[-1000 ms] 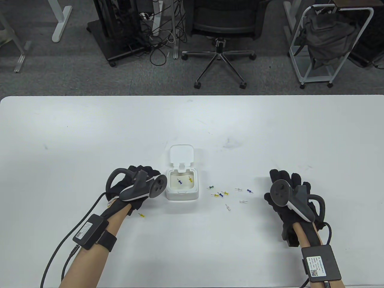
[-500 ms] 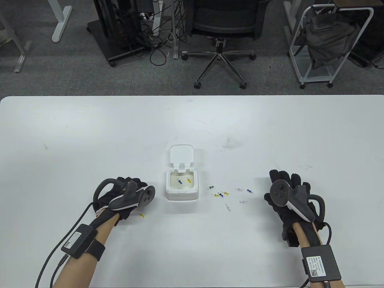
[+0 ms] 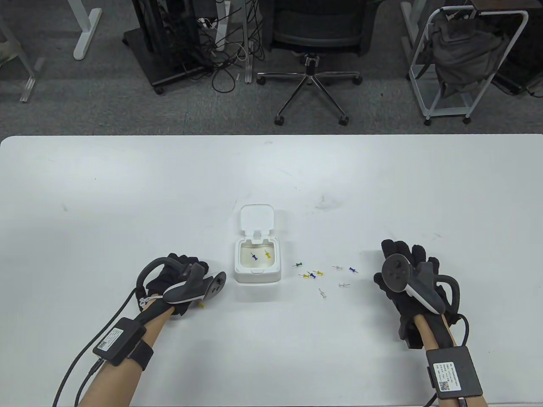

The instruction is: Press to open box and store push pins

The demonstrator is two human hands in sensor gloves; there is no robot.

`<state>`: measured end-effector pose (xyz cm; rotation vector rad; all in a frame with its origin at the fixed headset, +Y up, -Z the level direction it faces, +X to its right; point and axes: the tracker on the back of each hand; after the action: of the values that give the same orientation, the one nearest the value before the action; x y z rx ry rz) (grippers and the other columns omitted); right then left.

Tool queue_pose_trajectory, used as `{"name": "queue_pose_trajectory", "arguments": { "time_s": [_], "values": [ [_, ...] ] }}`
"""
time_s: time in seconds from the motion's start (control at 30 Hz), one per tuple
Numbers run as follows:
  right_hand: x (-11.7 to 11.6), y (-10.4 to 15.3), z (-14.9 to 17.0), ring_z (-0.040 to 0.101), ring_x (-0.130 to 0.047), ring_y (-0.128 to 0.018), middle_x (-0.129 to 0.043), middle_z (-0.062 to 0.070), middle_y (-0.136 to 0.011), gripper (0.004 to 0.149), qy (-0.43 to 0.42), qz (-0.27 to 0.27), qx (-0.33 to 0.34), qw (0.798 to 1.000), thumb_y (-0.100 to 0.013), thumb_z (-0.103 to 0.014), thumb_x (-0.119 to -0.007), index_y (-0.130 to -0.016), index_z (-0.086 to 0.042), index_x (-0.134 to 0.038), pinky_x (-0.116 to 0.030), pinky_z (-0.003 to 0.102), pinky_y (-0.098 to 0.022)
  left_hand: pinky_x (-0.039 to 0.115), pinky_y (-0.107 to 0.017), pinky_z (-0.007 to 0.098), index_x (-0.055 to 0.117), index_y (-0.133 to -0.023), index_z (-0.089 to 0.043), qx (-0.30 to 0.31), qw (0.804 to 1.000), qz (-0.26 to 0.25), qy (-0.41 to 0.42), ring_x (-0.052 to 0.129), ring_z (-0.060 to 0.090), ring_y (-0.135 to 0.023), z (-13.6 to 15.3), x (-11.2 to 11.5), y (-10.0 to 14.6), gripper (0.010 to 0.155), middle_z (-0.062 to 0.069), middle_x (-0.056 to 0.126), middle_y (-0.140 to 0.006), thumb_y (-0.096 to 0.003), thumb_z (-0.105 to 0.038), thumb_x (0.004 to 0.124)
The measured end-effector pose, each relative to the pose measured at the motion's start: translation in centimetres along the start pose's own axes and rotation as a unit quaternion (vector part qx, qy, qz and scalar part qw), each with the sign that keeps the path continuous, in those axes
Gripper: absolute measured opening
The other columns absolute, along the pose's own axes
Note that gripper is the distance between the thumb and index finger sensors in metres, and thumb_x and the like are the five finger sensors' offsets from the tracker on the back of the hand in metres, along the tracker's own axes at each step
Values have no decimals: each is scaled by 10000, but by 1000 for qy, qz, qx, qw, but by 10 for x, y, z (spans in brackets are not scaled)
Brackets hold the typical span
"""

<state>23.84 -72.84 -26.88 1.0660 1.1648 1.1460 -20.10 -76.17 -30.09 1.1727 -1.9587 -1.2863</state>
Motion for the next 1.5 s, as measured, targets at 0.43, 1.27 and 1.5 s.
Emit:
{"name": "queue_pose_trajectory", "arguments": {
  "time_s": [0.43, 1.27, 1.5],
  "values": [
    [0, 0, 0, 491, -396, -1081, -405, 89, -1211, 743, -1, -2, -1, 1000, -441, -512, -630, -1046, -280, -266, -368, 711, -733, 848, -687, 450, 801, -833, -344, -11, 1000, -13, 10, 1025, 102, -596, 5, -12, -3, 402, -133, 954, -794, -455, -471, 746],
    [2, 0, -1, 489, -398, -1082, -405, 90, -1212, 744, -3, 0, 2, 1000, -442, -513, -629, -1049, -277, -269, -369, 711, -733, 832, -700, 452, 805, -842, -352, 7, 997, -71, 34, 1022, 108, -613, -28, -100, -53, 406, -132, 948, -809, -458, -475, 753],
    [2, 0, -1, 490, -400, -1081, -408, 90, -1211, 742, -3, 1, 3, 1000, -442, -513, -629, -1048, -276, -272, -371, 710, -732, 834, -701, 445, 807, -846, -363, 21, 997, -70, 40, 1025, 103, -622, -46, -107, -65, 406, -140, 949, -817, -459, -478, 760]
  ]
}}
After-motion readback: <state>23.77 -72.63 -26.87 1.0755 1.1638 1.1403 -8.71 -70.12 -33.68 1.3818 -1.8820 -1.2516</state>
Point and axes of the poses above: the tracker on the back of each hand, its own z axis roughly to the little-finger side, its own y axis roughly from the fingertips to the wrist, x = y × z
